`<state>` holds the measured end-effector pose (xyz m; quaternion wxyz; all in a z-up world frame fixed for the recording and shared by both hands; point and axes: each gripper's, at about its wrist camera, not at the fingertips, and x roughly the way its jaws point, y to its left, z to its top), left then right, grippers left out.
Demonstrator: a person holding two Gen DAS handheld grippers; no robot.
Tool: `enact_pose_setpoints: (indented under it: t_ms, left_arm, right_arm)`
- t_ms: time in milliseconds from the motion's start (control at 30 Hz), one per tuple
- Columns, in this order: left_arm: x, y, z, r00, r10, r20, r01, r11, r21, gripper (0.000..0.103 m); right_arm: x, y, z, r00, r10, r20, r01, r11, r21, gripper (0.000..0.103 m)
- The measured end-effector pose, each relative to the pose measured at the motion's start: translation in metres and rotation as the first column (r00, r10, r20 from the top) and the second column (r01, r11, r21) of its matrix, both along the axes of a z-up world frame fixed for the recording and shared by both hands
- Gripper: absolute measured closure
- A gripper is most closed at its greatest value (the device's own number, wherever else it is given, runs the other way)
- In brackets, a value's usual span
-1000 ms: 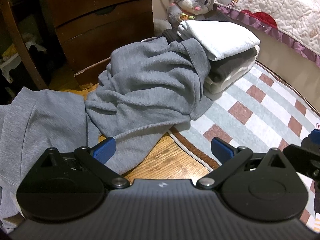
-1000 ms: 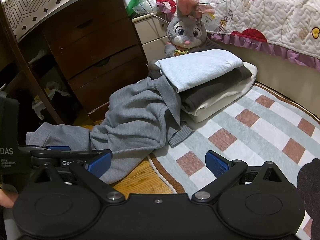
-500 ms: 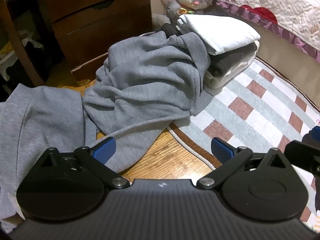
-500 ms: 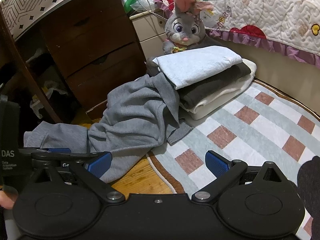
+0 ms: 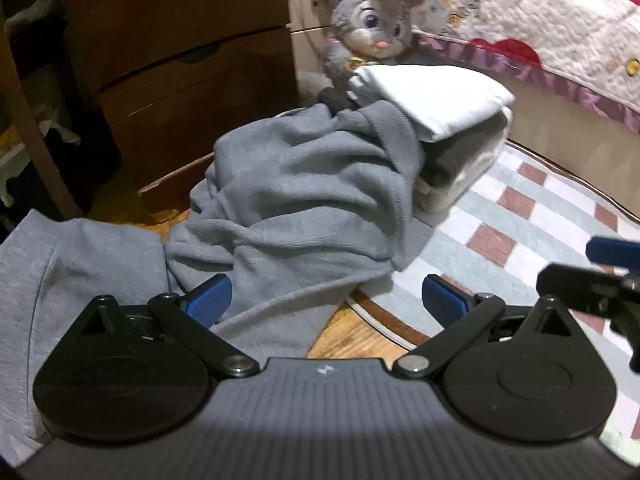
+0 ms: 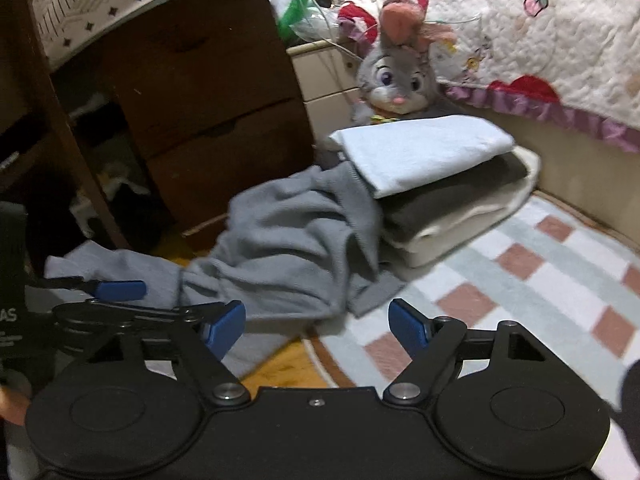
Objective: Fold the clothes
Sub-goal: 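Grasp the grey sweater edge with the left gripper while the right gripper grasps another edge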
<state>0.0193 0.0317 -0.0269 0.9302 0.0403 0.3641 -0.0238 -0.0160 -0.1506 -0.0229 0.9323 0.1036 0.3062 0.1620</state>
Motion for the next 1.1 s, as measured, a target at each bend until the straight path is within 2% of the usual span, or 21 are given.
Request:
enact_pose_setpoints:
  t_ms: [100,133,167,200,233,267,333,433,533,633,700,733,767,900,967,1100]
  left_arm:
    - [0.015,0.013,-0.009,0.998,0.048,-0.031,-0.048,0.999,0.001,0.018]
    - [0.021,0.019,-0.013,0.997,0.069,-0.046,-0.069,0.998,0.008,0.032]
    - [0.027,0.024,-0.017,0.995,0.081,-0.051,-0.080,0.997,0.021,0.039]
    - [0.033,0.029,-0.021,0.994,0.091,-0.057,-0.090,0.995,0.034,0.039]
    - [0.039,0.033,-0.024,0.994,0.094,-0.064,-0.091,0.995,0.048,0.040]
    - [0.045,0.037,-0.027,0.993,0.095,-0.070,-0.091,0.994,0.061,0.041]
    - [0.059,0.047,-0.034,0.991,0.094,-0.091,-0.088,0.994,0.064,0.041]
    - [0.089,0.060,-0.048,0.982,0.106,-0.160,-0.098,0.994,0.057,0.041]
    - [0.113,0.064,-0.063,0.974,0.136,-0.183,-0.117,0.987,0.110,0.040]
    - [0.137,0.070,-0.076,0.963,0.166,-0.212,-0.143,0.983,0.117,0.039]
    - [0.149,0.074,-0.083,0.956,0.183,-0.227,-0.167,0.982,0.091,0.038]
    - [0.155,0.077,-0.086,0.953,0.192,-0.235,-0.178,0.981,0.078,0.038]
    - [0.161,0.079,-0.090,0.949,0.199,-0.243,-0.189,0.980,0.065,0.038]
    - [0.175,0.084,-0.101,0.940,0.195,-0.281,-0.205,0.979,-0.006,0.036]
    - [0.181,0.086,-0.107,0.935,0.197,-0.295,-0.220,0.974,-0.046,0.034]
    - [0.194,0.094,-0.124,0.907,0.218,-0.359,-0.288,0.945,-0.154,0.029]
  right_arm:
    - [0.012,0.006,-0.012,1.000,0.010,-0.005,-0.010,1.000,-0.008,0.021]
    - [0.016,0.008,-0.017,1.000,0.017,-0.001,-0.017,1.000,-0.015,0.022]
    - [0.020,0.010,-0.021,1.000,0.024,0.002,-0.024,0.999,-0.022,0.034]
    - [0.026,0.012,-0.026,0.999,0.034,0.002,-0.034,0.999,-0.028,0.044]
    - [0.035,0.012,-0.031,0.998,0.056,-0.013,-0.056,0.998,-0.032,0.061]
    - [0.045,0.013,-0.037,0.997,0.077,-0.026,-0.078,0.996,-0.035,0.068]
    - [0.065,0.013,-0.047,0.992,0.116,-0.046,-0.117,0.993,-0.031,0.069]
    - [0.101,0.014,-0.064,0.985,0.153,-0.082,-0.154,0.988,-0.002,0.067]
    - [0.136,0.019,-0.082,0.982,0.152,-0.108,-0.154,0.988,-0.012,0.061]
    - [0.162,0.022,-0.098,0.981,0.146,-0.125,-0.150,0.988,-0.027,0.047]
    - [0.175,0.026,-0.107,0.980,0.149,-0.130,-0.155,0.987,-0.041,0.038]
    - [0.181,0.028,-0.111,0.980,0.152,-0.129,-0.160,0.986,-0.050,0.028]
    - [0.189,0.030,-0.116,0.981,0.152,-0.123,-0.160,0.985,-0.060,0.025]
    - [0.215,0.037,-0.129,0.979,0.169,-0.117,-0.177,0.983,-0.055,0.024]
    - [0.228,0.039,-0.136,0.981,0.161,-0.104,-0.166,0.985,-0.040,0.020]
    - [0.251,0.040,-0.157,0.983,0.149,-0.109,-0.144,0.988,0.056,0.019]
